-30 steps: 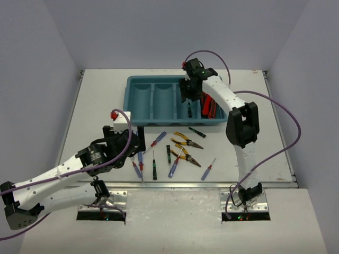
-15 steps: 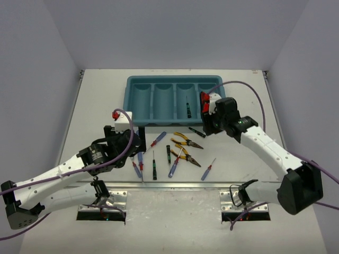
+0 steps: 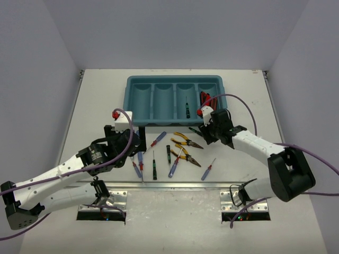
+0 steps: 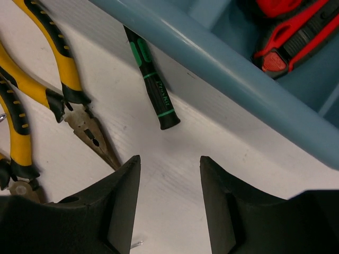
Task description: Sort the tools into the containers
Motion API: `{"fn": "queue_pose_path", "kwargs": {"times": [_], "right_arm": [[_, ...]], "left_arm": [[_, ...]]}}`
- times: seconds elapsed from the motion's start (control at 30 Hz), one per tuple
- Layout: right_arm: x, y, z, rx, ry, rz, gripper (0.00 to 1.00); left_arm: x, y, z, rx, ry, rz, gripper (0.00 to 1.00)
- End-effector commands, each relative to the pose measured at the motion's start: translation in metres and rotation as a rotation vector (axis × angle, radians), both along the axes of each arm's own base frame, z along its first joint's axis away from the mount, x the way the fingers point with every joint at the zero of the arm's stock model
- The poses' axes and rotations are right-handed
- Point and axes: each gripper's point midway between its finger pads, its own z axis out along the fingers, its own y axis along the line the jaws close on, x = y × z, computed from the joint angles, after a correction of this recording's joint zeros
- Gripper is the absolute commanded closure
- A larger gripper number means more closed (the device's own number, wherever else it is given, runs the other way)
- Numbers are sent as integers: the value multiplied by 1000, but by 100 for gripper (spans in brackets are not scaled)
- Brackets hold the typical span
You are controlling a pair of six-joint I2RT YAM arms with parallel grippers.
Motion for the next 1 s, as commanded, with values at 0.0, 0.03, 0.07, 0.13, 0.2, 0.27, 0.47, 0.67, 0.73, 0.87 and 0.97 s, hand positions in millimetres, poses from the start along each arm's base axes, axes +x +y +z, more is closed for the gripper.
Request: {"fn": "queue_pose_path", "kwargs": {"times": [0.0, 0.03, 0.07, 0.13, 0.2, 0.27, 0.47, 0.67, 0.73, 0.87, 0.97], "right_arm": [[28, 22, 8, 40, -121, 106, 51], [31, 25, 3, 34, -110, 123, 51], [33, 27, 0, 30, -100, 136, 52], [37, 30, -3, 29, -102, 151, 53], [40, 33, -8, 32, -96, 159, 54], [39, 34, -15, 29, -78, 164, 54], [34, 33, -31, 28, -42, 167, 58], [28, 32, -38, 22, 6, 164, 73], [25, 33, -38, 26, 18, 166, 80], [19, 34, -37, 39, 37, 163, 90], [17, 37, -19, 69, 9, 155, 92]], "left_arm": [[4, -1, 7, -26, -29, 4, 0], [4, -1, 7, -24, -28, 5, 0], [4, 0, 7, -26, -29, 7, 0], [4, 0, 8, -29, -31, 8, 0], [3, 0, 8, -31, -34, 7, 0], [4, 0, 8, -29, -33, 6, 0], [4, -1, 8, -29, -31, 2, 0], [4, -1, 8, -29, -32, -1, 0], [4, -1, 8, -32, -33, 0, 0], [3, -1, 8, -33, -32, -1, 0], [3, -2, 7, -29, -30, -4, 0]]}}
